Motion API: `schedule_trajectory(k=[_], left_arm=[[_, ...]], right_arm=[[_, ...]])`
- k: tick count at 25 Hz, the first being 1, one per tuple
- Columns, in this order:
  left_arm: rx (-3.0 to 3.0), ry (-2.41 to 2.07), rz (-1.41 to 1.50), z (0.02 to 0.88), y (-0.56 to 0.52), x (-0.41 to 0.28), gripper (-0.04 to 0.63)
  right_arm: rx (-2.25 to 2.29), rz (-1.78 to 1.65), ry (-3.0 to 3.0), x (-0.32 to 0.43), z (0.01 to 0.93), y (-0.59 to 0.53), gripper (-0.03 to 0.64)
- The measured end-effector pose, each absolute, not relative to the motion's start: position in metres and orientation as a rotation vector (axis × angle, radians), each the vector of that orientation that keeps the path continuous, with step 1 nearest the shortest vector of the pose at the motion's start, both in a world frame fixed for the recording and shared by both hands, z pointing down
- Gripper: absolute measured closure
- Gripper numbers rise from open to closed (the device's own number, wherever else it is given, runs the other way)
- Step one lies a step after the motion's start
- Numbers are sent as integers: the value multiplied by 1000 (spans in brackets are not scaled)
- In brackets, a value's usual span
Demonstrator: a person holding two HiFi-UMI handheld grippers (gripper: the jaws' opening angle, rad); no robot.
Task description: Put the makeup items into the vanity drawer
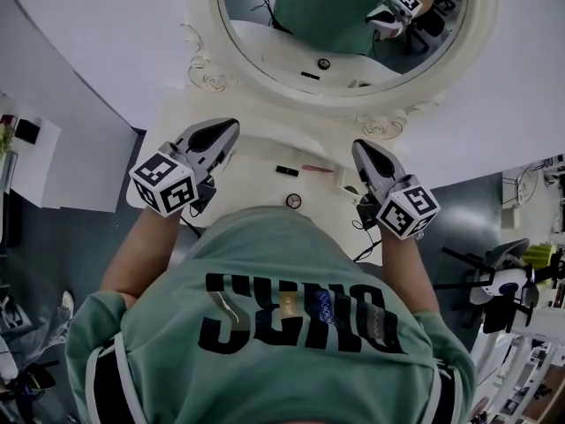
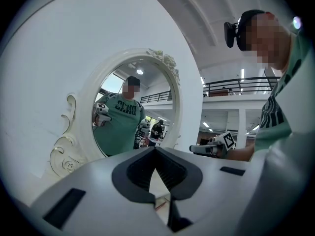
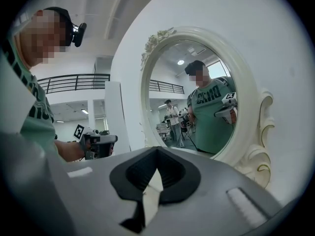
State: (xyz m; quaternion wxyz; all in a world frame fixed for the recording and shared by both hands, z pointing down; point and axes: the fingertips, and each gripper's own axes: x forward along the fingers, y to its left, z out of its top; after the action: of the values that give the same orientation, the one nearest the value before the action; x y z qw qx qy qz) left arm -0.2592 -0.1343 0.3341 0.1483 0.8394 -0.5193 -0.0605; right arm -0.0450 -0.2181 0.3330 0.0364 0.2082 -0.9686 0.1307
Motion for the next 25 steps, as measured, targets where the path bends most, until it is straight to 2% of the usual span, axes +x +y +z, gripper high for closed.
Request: schedule_trajectory(k=[25], left_arm=[[2425,-1446,-135,333,-142,-246,591]], right_arm=[[610,386,-2946,-43,340,-215,611]])
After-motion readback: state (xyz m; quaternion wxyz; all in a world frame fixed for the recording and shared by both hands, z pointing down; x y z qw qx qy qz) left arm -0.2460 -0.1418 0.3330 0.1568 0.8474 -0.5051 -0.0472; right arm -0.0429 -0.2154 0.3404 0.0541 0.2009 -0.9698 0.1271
